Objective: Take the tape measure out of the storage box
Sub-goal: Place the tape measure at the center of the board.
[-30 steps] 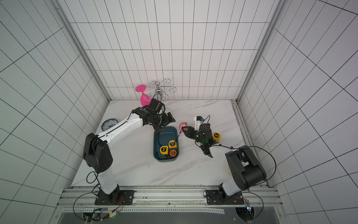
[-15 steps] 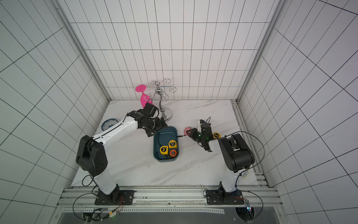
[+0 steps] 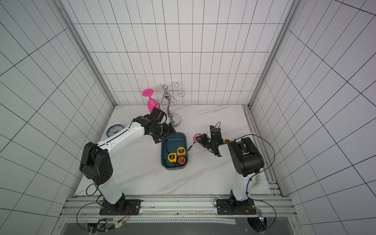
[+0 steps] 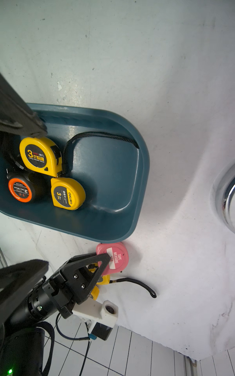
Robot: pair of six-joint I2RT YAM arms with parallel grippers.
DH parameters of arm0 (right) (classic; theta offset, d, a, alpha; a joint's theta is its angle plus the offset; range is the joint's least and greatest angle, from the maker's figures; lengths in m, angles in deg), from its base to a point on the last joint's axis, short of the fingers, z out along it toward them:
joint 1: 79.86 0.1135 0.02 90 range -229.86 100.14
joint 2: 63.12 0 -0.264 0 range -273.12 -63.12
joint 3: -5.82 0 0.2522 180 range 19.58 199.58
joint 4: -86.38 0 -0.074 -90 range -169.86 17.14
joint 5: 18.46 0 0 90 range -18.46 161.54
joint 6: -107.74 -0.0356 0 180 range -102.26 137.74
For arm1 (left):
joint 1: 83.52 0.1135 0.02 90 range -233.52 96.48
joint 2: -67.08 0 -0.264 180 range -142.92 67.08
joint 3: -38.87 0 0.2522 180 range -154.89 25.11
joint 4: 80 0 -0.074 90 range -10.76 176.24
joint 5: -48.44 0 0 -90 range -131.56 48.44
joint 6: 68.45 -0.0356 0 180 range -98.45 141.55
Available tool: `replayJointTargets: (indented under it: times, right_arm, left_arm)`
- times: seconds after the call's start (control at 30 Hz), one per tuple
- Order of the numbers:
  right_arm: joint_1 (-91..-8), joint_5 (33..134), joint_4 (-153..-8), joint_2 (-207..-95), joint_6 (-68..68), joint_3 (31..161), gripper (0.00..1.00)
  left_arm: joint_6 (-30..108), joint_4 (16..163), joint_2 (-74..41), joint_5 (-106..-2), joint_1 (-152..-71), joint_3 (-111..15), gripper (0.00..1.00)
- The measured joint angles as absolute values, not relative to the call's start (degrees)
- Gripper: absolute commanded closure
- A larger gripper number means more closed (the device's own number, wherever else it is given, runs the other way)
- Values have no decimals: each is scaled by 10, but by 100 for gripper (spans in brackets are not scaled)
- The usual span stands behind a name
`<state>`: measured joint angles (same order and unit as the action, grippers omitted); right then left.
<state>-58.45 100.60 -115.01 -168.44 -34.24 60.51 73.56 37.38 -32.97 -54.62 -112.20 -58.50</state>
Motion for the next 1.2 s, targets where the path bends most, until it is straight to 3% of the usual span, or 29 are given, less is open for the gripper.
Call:
replayJointTargets:
  times: [0.23,0.57,1.2]
  right_arm:
    - [-585,1008,-1127,-1684,-341,605,53]
    - [-585,993,-1052,-1638,-328,605,34]
    - [-576,970,-902,-1522,-303,605,21]
  left_arm:
    - [736,374,-330,-546,-1122,-585,2]
    - [727,374,-330,-546,-1122,-585,2]
    - [609,307,-379,-507,-1188,-586,4]
